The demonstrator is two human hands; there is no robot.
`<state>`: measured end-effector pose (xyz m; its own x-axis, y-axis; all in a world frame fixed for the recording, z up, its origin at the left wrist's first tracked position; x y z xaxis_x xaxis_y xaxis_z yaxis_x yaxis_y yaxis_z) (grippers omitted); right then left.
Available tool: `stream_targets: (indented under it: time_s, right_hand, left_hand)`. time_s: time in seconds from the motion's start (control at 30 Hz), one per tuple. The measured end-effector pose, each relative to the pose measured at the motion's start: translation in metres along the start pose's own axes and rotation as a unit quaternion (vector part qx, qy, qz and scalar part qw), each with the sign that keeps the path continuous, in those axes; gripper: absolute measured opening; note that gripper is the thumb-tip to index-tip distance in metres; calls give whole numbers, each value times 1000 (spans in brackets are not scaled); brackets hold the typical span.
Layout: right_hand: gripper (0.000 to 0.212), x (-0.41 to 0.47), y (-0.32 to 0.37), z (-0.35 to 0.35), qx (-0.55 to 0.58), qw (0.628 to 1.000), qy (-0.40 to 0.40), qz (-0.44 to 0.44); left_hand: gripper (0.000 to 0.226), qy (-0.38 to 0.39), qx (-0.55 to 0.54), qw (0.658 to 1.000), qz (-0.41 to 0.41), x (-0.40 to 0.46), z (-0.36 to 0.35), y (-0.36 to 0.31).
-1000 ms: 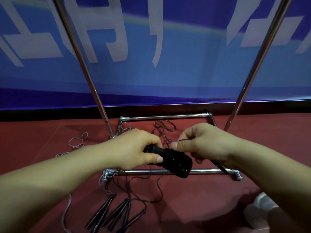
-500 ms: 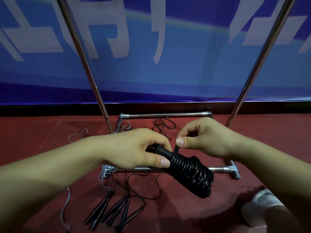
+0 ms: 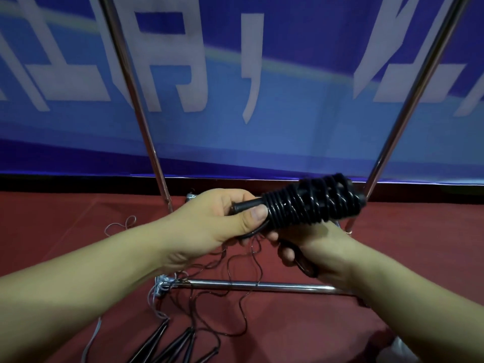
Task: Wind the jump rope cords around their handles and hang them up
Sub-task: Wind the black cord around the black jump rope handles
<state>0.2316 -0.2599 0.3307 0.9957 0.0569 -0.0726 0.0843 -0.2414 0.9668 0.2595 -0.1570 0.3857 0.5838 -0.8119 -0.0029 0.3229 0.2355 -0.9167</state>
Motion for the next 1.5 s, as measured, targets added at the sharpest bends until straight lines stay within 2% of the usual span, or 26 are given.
stream_targets:
  time_s: [0.13, 0.37, 0.5, 0.63, 0.77, 0.83, 1.03, 1.2, 1.37, 1.5]
  right_hand:
    - [27, -1, -2, -11, 28, 1000, -13, 1]
    - [31, -8, -4, -26, -20, 999, -31, -12]
    - [14, -13, 0, -41, -33, 999, 3, -15]
    - [23, -13, -8, -34, -66, 996, -22, -56]
    - [17, -18, -4, -40, -106, 993, -10, -57]
    - [23, -19, -1, -38, -138, 989, -15, -55]
    - [31, -21, 7, -26, -212, 974, -45, -59]
    - [20, -20, 5, -15, -167, 980, -72, -75]
    - [9, -17, 9, -8, -244, 966, -73, -32]
    - [6, -18, 21, 0, -245, 964, -106, -2]
  left_hand:
    - [40, -82, 18, 996, 43, 2, 19, 17]
    - [26, -131, 38, 987, 79, 3, 27, 31]
    - [26, -161, 59, 980, 97, 3, 35, 40]
    - [25, -178, 66, 977, 95, 5, 37, 43]
    - [25, -199, 75, 973, 95, 5, 42, 46]
    - [25, -208, 89, 969, 97, 5, 44, 48]
    - [24, -201, 158, 963, 90, 7, 44, 47]
    - [28, -203, 204, 953, 94, 7, 46, 47]
    - [30, -182, 249, 945, 108, 7, 47, 52]
    - [26, -149, 285, 940, 111, 7, 42, 54]
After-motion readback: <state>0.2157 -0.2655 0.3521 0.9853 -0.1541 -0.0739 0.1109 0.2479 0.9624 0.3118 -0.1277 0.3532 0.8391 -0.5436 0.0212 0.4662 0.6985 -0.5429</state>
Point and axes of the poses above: each hand's wrist, its own x-axis towards the middle knuckle, its own z-axis out of the back of the hand, y = z × x, the point moved 10 cm from there along x, towards the middle knuckle, and after that the axes turned 15 degrees about x, right-handed, at the moved point
